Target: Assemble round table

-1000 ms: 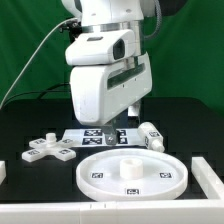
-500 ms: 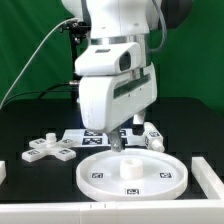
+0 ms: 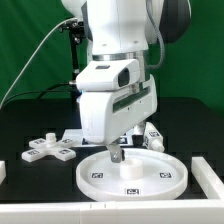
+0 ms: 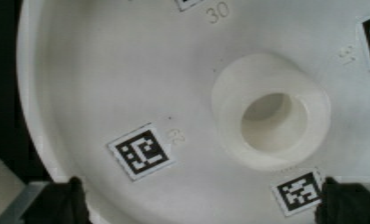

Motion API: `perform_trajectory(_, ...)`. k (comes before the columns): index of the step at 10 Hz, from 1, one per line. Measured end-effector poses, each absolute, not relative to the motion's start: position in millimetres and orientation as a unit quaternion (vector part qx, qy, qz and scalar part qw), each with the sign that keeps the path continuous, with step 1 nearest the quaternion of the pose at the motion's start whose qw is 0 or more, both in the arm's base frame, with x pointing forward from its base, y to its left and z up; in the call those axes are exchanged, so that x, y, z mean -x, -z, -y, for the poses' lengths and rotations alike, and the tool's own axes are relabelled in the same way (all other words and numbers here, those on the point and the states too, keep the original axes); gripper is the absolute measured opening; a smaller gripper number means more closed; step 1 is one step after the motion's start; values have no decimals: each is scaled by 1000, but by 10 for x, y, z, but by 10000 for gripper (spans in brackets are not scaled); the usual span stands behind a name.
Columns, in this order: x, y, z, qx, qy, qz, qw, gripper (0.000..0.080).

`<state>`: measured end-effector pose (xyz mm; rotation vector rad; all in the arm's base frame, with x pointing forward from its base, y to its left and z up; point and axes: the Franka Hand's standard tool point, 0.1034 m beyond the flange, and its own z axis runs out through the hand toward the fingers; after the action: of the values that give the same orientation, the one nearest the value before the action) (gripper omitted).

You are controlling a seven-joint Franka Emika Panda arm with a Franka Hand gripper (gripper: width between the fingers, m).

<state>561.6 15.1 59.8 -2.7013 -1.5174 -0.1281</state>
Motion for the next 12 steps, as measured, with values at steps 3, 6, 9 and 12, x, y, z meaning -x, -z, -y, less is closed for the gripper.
perform_trajectory(3,-5446,-368,-137,875,45,482,17,649)
perform_trajectory(6,-5488,-303,-187,880,57,472,13,650)
perform_trajectory(9,-5501,-308,-200,882,60,466,12,647)
perform_trajectory(12,-5506,-311,-198,883,60,466,12,177)
